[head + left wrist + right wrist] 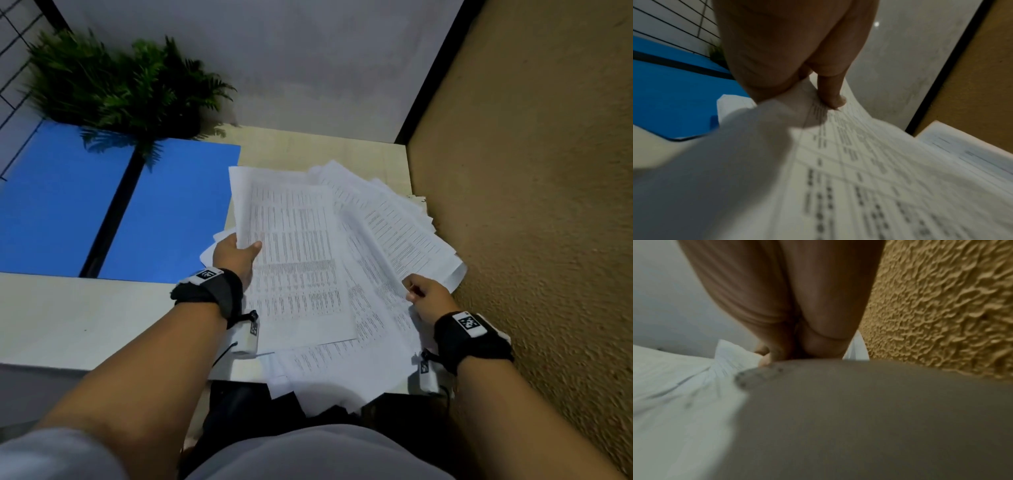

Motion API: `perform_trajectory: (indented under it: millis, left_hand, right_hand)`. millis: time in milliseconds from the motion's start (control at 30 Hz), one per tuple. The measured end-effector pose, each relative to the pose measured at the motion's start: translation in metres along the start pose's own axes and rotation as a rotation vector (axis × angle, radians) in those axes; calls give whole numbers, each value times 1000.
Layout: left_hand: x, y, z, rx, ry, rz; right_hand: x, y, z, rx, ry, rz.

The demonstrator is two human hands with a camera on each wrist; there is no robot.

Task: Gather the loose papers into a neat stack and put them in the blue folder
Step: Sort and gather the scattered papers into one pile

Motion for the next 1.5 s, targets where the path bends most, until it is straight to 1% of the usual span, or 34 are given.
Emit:
perform_trajectory:
  millis: [33,133,200,267,333,367,433,533,600,700,800,833,867,933,967,1000,1033,1100,1200,1233,1300,1333,1367,1400,1433,1467,1500]
  left_hand:
    - [-2,-2,1,22,8,24]
    - [-4,-10,4,22,-5,54]
    - [-3,-12,11,-11,-9,14]
    - [3,-10,13,-100,-9,-57]
    - [11,-6,13,-246,-6,-111]
    - [14,-4,16,-269,-8,-119]
    - [17,-4,24,-278,-4,-85]
    - [22,-14,40,-129,4,28]
    - [26,-22,47,-108,-9,36]
    - [33,-25,49,-96,-28,27]
    - [37,-19,42,-197,-51,8]
    - [36,-18,43,-216,-47,36]
    - [36,-19,45,-231,-33,84]
    - [38,-26,52,-221,20,196]
    - [40,-28,56,-213,53,234]
    - [38,-28,63,-210,63,241]
    - [35,-27,66,-221,64,232]
    - [32,-22,65,-196,64,221]
    - [34,-21,60,-84,93,274]
    - [35,-24,60,-81,109,300]
    - [41,-31,58,-169,138,326]
    - [41,-31,58,-212,141,290]
    - [39,-30,58,-250,135,246]
    - [37,-27,55,-277,122,190]
    - [34,-21,52,-312,108,122]
    - [34,-15,46,-353,103,50]
    - [31,-9,43,-381,92,7]
  right_hand:
    - [0,-2,4,-33,12,17]
    - [2,-24,9,-250,-40,84]
    - [3,-37,15,-214,-36,83]
    - [6,-37,19,-174,-35,-32]
    - [11,-34,16,-265,-51,-150]
    - [12,-34,13,-334,-62,-192]
    - [14,-37,9,-417,-99,-246]
    - [12,-50,11,-486,-126,-270]
    - [10,-58,13,-525,-156,-303]
    - [8,-61,14,-574,-224,-413]
    - [12,-59,14,-595,-251,-502]
    - [11,-60,15,-601,-245,-501]
    - [10,-64,17,-601,-231,-455]
    - [7,-78,25,-565,-181,-268]
    - [5,-85,29,-538,-155,-178]
    - [5,-88,33,-496,-144,-104]
    - [3,-89,35,-465,-131,-55]
    - [0,-83,36,-405,-153,6]
    - [1,-71,40,-281,-188,121]
    - [1,-71,43,-248,-181,172]
    - [0,-75,47,-194,-153,247]
    - [0,-77,48,-182,-137,242]
    - [-2,-77,47,-204,-118,182]
    - [-2,-71,43,-259,-112,67]
    - [0,-61,37,-323,-122,-88]
    - [4,-47,29,-336,-161,-271]
    - [9,-33,20,-289,-227,-437]
Point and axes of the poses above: each hand's wrist, its own x-axis away from the middle knuckle, its own y-axis out of the back of the hand, z = x × y, the point moved 6 cm from there along -x, towards the middle knuckle, and after that the axes turned 9 degrees about z, right-handed, at the moved point
